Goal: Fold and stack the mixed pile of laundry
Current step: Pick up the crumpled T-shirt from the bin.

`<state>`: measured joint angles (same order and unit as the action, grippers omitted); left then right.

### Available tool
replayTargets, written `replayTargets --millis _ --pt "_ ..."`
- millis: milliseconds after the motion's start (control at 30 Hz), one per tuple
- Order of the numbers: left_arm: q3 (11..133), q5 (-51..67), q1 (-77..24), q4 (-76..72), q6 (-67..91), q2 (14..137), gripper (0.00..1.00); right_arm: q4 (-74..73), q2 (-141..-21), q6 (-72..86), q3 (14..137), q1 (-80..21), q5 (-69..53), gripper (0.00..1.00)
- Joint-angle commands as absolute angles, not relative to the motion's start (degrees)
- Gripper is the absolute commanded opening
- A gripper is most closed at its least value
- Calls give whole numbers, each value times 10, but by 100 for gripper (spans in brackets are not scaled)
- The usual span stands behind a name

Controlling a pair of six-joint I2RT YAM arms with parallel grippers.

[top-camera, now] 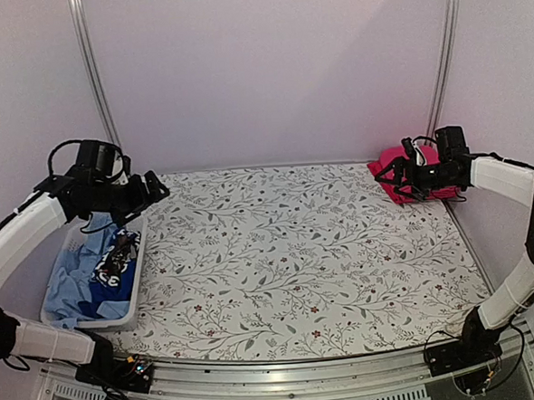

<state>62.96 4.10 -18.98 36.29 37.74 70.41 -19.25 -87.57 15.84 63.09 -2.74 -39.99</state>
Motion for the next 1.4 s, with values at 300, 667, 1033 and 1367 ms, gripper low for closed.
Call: replayTargets --millis 300,667,1033,1367 --pt "636 23 114 568 355 665 100 -231 -940 136 730 -87 -428 99" --pt "466 37 132 506 356 673 87 -188 -958 163 729 -87 -481 99" --pt "584 -19 141 499 333 679 0 -184 -972 173 743 -87 -486 99" --pt "843 32 141 450 352 678 0 -184 -970 177 748 -87 -490 99"
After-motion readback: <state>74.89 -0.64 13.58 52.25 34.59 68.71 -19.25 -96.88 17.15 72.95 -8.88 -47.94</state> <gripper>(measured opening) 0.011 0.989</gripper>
